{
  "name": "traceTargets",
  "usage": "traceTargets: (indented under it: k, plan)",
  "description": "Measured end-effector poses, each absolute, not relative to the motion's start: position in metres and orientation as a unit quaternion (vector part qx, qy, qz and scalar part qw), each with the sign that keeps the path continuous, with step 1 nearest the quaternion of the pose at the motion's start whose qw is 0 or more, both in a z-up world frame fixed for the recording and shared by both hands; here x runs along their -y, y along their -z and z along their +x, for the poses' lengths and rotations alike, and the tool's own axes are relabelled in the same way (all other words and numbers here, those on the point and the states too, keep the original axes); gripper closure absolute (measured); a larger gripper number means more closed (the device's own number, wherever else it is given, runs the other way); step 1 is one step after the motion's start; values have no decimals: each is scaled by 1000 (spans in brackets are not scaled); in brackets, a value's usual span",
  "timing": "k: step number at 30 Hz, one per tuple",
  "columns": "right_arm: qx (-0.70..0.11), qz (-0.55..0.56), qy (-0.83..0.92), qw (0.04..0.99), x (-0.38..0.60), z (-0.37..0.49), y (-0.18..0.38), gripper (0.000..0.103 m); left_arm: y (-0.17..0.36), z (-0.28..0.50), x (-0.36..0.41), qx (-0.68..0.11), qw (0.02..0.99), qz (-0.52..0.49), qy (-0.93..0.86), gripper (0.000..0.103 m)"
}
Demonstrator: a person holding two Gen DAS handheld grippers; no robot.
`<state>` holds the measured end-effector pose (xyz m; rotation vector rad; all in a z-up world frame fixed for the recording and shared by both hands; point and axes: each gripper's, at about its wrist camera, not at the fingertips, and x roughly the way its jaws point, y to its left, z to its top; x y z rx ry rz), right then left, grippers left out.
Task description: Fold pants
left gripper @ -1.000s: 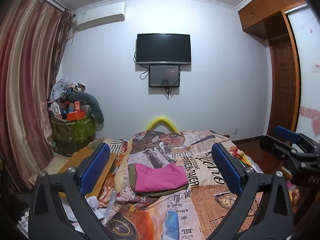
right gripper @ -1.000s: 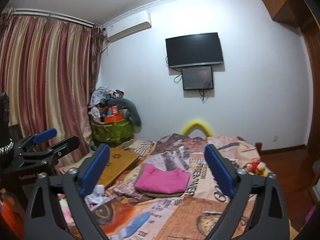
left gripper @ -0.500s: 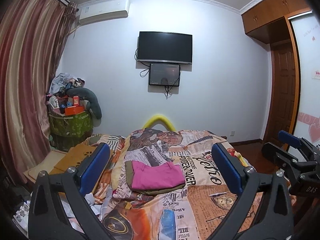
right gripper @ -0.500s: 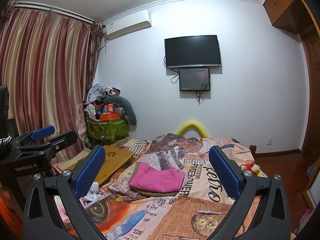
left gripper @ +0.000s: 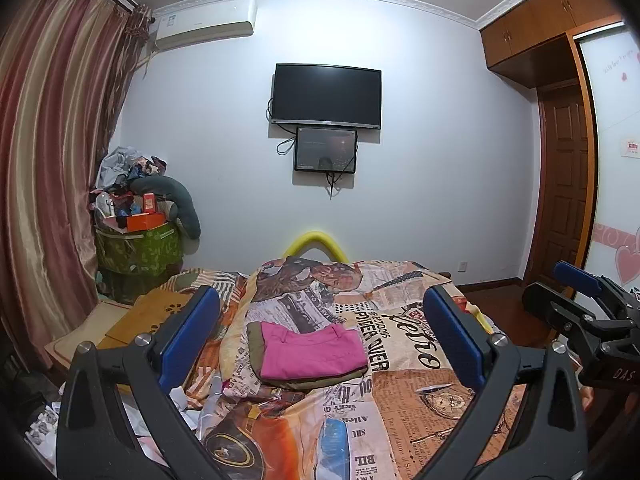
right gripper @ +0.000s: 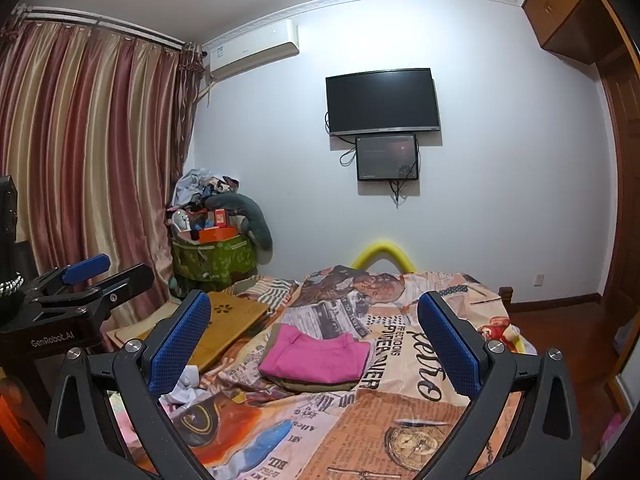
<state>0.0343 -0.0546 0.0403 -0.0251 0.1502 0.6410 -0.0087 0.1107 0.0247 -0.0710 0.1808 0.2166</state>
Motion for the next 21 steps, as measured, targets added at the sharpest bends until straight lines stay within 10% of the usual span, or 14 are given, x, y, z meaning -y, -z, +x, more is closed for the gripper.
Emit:
traceTargets:
  k: [21]
  plan:
    - [-82, 0, -316, 945, 58, 38, -38, 0, -25, -7, -102, -92, 990, -14, -103, 0]
